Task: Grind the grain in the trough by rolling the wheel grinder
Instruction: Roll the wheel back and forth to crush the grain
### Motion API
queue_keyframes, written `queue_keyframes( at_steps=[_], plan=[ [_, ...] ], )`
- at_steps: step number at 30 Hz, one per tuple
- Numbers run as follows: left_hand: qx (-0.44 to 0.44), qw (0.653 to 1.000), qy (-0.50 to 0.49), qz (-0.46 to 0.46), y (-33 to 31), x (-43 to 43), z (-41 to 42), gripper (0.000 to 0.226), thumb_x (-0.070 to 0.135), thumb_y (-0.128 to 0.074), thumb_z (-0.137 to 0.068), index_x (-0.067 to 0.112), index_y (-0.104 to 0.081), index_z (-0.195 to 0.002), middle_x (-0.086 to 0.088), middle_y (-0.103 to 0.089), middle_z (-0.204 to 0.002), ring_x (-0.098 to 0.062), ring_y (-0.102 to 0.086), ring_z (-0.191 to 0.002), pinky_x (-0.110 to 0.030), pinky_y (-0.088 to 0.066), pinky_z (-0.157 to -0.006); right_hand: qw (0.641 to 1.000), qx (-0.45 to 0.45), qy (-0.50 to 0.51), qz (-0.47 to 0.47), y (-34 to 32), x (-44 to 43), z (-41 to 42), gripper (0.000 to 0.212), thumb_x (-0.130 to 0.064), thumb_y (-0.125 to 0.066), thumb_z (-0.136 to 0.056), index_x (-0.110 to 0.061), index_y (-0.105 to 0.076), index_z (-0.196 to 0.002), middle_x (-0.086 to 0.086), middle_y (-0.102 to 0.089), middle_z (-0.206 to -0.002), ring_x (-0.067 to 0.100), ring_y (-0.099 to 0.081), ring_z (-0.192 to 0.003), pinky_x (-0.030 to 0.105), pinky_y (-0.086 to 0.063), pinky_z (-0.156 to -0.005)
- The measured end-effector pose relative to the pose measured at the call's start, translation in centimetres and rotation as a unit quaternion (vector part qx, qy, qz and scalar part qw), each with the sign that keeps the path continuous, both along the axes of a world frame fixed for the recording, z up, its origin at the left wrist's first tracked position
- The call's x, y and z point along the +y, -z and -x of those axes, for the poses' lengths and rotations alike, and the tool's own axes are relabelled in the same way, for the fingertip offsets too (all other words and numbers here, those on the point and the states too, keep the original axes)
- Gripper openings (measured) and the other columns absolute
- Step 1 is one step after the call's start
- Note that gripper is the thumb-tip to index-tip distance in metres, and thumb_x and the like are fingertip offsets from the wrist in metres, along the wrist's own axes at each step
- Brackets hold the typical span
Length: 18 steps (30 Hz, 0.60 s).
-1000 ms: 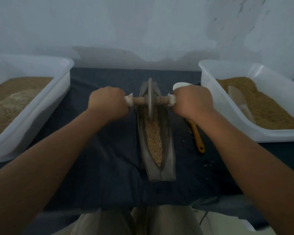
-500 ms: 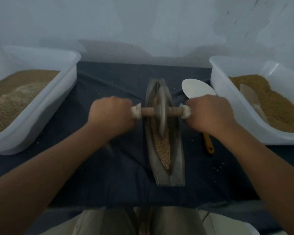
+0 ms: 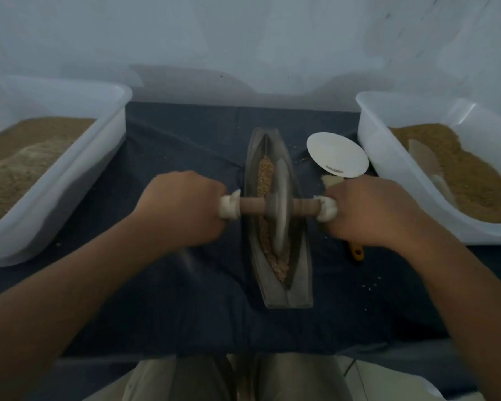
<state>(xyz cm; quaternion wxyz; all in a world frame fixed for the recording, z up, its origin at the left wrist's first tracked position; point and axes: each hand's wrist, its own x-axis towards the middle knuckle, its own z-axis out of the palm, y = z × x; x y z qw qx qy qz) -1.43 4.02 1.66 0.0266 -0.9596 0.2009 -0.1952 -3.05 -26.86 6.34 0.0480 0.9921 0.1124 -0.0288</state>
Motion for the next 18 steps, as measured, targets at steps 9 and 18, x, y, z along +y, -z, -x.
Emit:
queue_keyframes(
  at_steps=[9, 18],
  plan=[
    [0.098, 0.990, -0.094, 0.035, -1.8, -1.9, -6.4, 0.031, 0.048, -0.058, -0.087, 0.025, -0.054, -0.067, 0.006, -0.055, -0.067, -0.020, -0.053, -0.060, -0.032, -0.044, -0.059, 0.997, -0.078, 0.010, 0.003, -0.4, 1.7, -8.3, 0.024, -0.045, -0.059, -0.089, -0.027, -0.060, -0.073, -0.003, -0.062, -0.074, 0.017, -0.059, -0.068, 0.032, -0.042, -0.059],
    [-0.010, 0.999, -0.022, -0.027, -0.8, -0.6, 0.1, 0.037, 0.050, -0.063, -0.073, 0.032, -0.033, -0.058, 0.014, -0.038, -0.051, -0.008, -0.032, -0.041, -0.019, -0.020, -0.047, 0.998, 0.061, 0.005, -0.018, 0.5, -0.2, -1.7, 0.022, -0.046, -0.066, -0.085, -0.031, -0.062, -0.070, -0.006, -0.064, -0.067, 0.008, -0.061, -0.062, 0.029, -0.039, -0.051]
  ],
)
